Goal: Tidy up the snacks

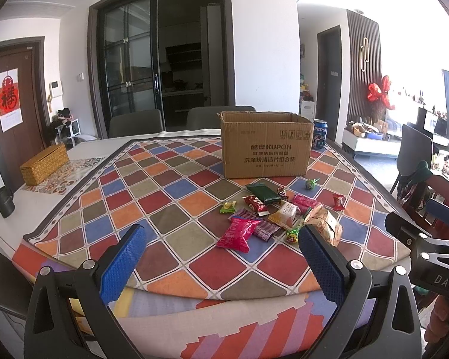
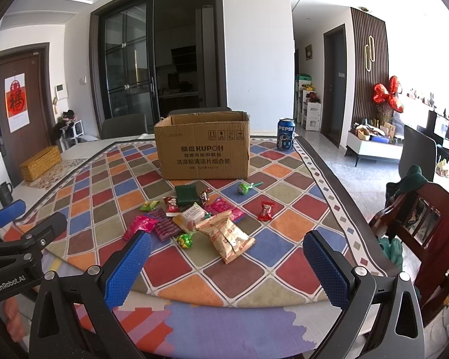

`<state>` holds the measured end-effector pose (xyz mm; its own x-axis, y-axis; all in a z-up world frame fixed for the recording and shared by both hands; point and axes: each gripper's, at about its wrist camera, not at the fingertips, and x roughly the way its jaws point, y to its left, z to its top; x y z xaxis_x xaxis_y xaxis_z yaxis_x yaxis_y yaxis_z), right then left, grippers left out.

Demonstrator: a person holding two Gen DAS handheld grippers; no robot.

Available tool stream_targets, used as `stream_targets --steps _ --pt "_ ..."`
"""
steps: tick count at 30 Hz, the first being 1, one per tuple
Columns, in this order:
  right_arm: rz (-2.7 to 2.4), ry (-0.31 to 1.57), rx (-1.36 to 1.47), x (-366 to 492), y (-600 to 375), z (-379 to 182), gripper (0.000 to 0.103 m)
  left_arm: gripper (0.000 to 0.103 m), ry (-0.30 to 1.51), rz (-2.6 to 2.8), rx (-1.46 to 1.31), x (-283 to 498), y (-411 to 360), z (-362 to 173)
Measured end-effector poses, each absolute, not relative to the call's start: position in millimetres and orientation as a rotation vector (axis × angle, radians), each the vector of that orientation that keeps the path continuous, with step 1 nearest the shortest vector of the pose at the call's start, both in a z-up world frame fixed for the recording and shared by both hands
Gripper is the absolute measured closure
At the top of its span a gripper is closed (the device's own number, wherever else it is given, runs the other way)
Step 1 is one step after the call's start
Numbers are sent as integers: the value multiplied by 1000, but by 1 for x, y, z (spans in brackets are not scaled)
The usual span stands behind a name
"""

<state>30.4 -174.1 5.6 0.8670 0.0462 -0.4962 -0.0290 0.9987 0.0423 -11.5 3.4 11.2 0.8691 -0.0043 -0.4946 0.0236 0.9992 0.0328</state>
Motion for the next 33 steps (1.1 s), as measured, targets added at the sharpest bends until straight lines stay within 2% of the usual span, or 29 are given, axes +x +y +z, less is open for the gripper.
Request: stream_targets --steps 33 --pt "46 555 33 39 -172 -7 1 0 539 -6 36 0 5 11"
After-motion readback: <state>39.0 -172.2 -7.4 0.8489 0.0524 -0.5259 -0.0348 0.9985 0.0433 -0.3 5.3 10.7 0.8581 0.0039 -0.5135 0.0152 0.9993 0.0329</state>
